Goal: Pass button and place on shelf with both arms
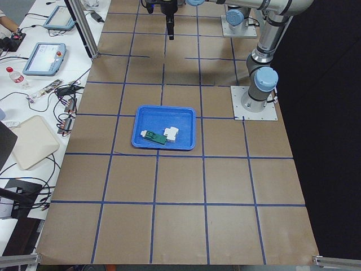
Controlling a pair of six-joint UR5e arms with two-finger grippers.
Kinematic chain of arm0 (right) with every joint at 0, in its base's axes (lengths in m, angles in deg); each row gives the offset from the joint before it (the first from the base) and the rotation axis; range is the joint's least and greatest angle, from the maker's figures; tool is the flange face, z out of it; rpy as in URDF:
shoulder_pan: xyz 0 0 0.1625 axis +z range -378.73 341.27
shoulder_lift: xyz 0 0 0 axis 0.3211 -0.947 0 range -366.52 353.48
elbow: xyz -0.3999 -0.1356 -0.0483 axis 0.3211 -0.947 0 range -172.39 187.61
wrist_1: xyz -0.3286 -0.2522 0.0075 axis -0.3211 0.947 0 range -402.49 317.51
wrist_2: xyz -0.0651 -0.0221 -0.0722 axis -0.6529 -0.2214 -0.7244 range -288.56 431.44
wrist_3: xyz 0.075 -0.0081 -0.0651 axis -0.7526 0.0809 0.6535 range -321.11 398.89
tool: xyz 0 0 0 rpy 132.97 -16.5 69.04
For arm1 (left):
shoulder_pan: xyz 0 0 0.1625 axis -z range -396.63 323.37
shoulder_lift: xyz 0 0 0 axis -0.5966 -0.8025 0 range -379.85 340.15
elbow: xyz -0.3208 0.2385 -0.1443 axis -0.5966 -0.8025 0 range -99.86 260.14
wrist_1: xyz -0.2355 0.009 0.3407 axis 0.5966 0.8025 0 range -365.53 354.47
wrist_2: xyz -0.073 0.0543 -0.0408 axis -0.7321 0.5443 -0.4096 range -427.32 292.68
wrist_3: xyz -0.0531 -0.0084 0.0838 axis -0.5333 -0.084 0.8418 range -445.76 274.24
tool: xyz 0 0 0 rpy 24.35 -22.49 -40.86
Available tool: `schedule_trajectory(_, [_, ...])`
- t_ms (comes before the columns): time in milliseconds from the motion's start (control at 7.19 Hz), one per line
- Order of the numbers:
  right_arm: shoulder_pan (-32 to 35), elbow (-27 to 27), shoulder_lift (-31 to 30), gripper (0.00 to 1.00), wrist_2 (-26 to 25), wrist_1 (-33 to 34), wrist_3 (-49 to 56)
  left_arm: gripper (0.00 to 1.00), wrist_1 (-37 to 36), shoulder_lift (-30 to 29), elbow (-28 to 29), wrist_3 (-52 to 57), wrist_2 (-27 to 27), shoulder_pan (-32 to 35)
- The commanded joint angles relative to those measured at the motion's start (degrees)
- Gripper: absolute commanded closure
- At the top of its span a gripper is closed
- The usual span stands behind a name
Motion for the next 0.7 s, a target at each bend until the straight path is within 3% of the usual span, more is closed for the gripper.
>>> schedule_trajectory(0, [11.46,6.36,-6.94,0.0,0.52,-0.1,-8.03,0.0,0.05,0.0,0.0,-0.01,0.07,0.0])
schedule_trajectory(278, [18.79,14.42,-13.0,0.0,3.75,1.65,-16.34,0.0,-0.04,0.0,0.0,-0.01,-0.02,0.0])
schedule_trajectory(557, [19.69,23.22,-19.43,0.0,8.59,8.32,-16.74,0.0,-0.04,-0.09,0.0,-0.27,-0.11,0.08])
